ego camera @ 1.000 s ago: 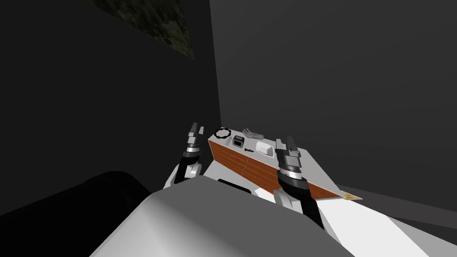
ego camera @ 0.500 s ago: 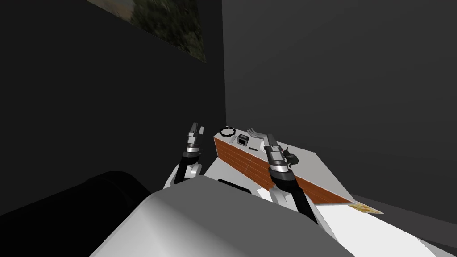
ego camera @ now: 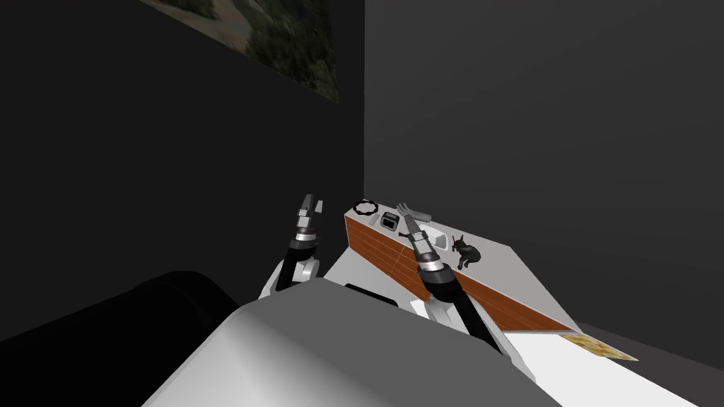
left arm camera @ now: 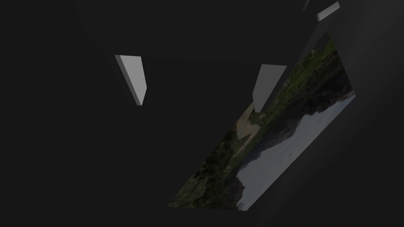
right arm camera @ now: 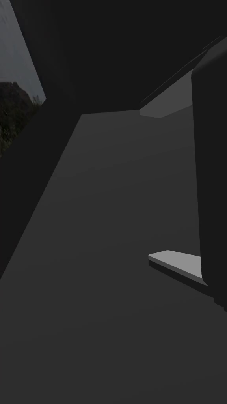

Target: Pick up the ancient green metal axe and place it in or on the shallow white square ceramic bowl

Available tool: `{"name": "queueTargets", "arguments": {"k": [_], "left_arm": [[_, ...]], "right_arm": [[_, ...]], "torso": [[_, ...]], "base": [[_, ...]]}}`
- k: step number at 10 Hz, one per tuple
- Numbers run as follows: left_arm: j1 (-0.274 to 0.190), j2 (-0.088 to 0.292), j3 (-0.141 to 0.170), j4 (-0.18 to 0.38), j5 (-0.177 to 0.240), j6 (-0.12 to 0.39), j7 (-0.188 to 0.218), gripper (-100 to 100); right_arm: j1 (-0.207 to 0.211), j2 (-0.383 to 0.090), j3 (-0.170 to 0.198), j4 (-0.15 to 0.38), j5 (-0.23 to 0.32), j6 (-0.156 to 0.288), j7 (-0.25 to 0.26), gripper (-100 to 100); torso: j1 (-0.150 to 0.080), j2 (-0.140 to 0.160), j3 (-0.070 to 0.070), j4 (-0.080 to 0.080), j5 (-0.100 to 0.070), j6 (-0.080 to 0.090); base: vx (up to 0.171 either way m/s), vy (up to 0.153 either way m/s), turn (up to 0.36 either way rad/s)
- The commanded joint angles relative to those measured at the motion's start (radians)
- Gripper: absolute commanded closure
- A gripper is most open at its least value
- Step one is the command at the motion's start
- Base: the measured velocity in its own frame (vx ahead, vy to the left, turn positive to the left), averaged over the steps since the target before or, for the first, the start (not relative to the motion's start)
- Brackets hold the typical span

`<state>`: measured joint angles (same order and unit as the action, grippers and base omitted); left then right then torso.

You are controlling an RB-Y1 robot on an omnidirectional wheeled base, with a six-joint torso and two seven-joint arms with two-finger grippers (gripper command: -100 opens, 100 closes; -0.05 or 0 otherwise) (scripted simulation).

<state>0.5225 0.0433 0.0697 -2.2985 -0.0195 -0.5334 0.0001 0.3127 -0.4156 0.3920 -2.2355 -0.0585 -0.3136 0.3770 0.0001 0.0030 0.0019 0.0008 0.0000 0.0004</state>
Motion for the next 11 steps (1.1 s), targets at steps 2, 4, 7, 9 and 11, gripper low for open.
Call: {"name": "queueTargets", "arguments": {"k": [2,4,7,9,11], "left_arm": [[0.0,0.0,0.0,0.0,0.0,0.0,0.0,0],[0.0,0.0,0.0,0.0,0.0,0.0,0.0,0],[0.0,0.0,0.0,0.0,0.0,0.0,0.0,0],[0.0,0.0,0.0,0.0,0.0,0.0,0.0,0],[0.0,0.0,0.0,0.0,0.0,0.0,0.0,0]], "right_arm": [[-0.037,-0.059,0.047,0.0,-0.011,0.054,0.038,-100],[-0.067,-0.11,0.092,0.004,-0.021,0.098,0.073,-100],[-0.131,-0.202,0.18,0.016,-0.046,0.178,0.148,-100],[-0.165,-0.25,0.226,0.025,-0.061,0.229,0.186,-100],[-0.199,-0.299,0.276,0.036,-0.077,0.274,0.226,-100]], "torso": [[0.001,0.001,0.0,0.0,0.0,0.0],[0.0,0.0,0.0,0.0,0.0,0.0],[-0.001,-0.002,-0.001,0.0,0.0,0.0],[0.0,-0.001,-0.001,0.0,0.0,0.0],[-0.001,-0.002,-0.001,0.0,0.0,0.0]], "base": [[-0.056,0.025,0.123],[-0.04,0.018,0.108],[-0.02,0.011,0.134],[-0.028,0.02,0.116],[0.001,-0.003,0.065]]}}
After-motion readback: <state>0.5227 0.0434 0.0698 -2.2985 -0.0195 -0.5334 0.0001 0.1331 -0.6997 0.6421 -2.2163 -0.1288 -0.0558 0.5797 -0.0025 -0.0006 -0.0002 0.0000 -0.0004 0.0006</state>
